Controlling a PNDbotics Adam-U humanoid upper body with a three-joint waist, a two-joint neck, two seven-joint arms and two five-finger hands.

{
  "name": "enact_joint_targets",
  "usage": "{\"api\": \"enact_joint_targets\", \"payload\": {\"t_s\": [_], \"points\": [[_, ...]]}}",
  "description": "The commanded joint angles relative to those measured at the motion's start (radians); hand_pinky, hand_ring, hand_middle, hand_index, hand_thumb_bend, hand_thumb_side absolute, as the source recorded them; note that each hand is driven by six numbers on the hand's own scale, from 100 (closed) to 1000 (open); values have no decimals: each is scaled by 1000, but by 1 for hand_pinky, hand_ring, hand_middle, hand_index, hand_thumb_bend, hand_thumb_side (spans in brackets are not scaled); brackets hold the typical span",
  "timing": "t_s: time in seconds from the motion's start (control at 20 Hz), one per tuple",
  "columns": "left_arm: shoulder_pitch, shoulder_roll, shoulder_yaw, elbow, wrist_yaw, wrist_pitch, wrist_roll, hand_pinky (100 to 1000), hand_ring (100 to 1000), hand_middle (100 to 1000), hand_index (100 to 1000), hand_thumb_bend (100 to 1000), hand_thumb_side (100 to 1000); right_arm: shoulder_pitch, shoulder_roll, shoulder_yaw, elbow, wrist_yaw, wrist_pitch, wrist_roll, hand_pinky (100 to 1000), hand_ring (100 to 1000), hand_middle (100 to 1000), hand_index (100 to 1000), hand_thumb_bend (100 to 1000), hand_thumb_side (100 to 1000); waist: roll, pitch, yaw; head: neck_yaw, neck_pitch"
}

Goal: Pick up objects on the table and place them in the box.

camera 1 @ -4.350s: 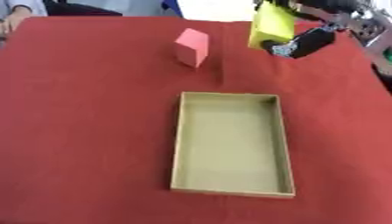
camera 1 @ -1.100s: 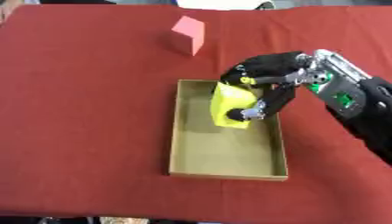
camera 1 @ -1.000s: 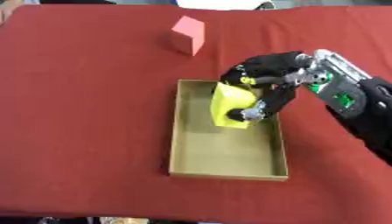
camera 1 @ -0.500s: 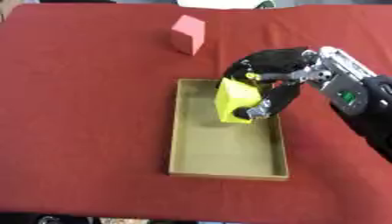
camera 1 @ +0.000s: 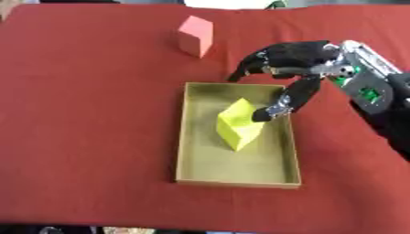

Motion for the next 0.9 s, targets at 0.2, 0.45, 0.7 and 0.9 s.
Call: {"api": "enact_joint_targets", "payload": {"t_s": [0.2, 0.45, 0.7, 0.9], "points": [[-13, 15, 3, -16, 3, 2, -2, 830, 701, 617, 740, 100, 733, -30, -37, -45, -29, -22, -78, 73, 829, 859, 769, 930, 485, 965, 1, -20, -2, 2, 0], [-24, 31, 2, -16, 1, 5, -3, 830, 703, 619, 742, 100, 727, -37, -69, -146, -100, 0, -19, -31, 835, 857, 760, 938, 401, 898, 3, -18, -6, 11, -9], [-68, 102, -8, -16, -24, 41, -37, 832, 708, 626, 751, 100, 703, -18, -93, -274, -206, 56, 65, -201, 831, 845, 736, 931, 317, 843, 12, -9, -8, 20, -16], [-147, 220, -27, -16, -99, 135, -134, 837, 724, 641, 767, 100, 647, 7, -106, -342, -256, 32, 144, -321, 815, 832, 697, 911, 216, 847, 19, 0, -12, 25, -21]]}}
